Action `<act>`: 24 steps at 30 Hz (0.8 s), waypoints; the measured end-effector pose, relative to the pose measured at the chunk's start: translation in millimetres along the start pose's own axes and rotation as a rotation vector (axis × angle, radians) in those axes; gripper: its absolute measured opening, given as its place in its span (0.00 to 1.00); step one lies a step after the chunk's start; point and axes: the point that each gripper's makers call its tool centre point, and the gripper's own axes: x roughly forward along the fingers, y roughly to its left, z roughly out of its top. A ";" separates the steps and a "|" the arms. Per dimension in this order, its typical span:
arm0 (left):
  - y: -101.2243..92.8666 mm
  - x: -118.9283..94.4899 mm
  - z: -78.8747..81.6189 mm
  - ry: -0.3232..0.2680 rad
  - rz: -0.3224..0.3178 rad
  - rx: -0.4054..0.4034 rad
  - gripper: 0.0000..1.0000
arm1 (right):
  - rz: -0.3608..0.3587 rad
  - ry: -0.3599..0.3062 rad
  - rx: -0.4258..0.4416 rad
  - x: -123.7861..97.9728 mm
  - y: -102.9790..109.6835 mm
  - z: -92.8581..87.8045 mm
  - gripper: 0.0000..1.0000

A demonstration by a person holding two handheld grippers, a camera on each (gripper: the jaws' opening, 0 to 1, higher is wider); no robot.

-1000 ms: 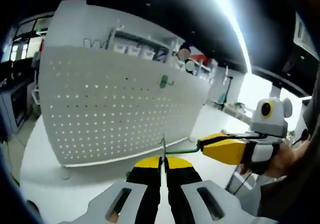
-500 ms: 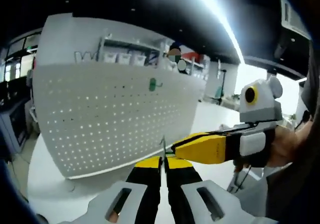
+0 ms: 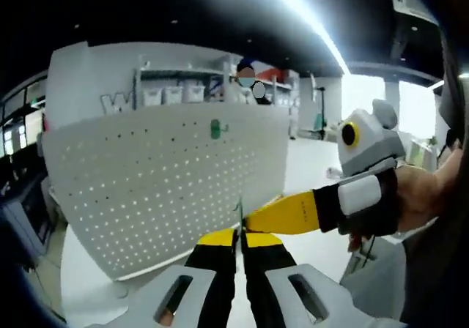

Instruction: Insert the hook assembly into the mounting plate slot until the hook locks in place.

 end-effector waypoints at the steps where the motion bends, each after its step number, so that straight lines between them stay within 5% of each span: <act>1: 0.2 0.0 0.1 0.001 -0.001 0.001 0.02 | 0.000 -0.002 -0.003 -0.1 0.3 0.1 0.02; 19: -3.5 4.4 -1.3 -0.005 -0.029 -0.057 0.06 | -0.060 -0.016 -0.163 -3.1 -4.5 5.3 0.00; 24: -8.7 6.6 -2.7 0.006 -0.038 -0.044 0.27 | -0.058 -0.026 -0.200 -3.8 -4.4 13.6 0.00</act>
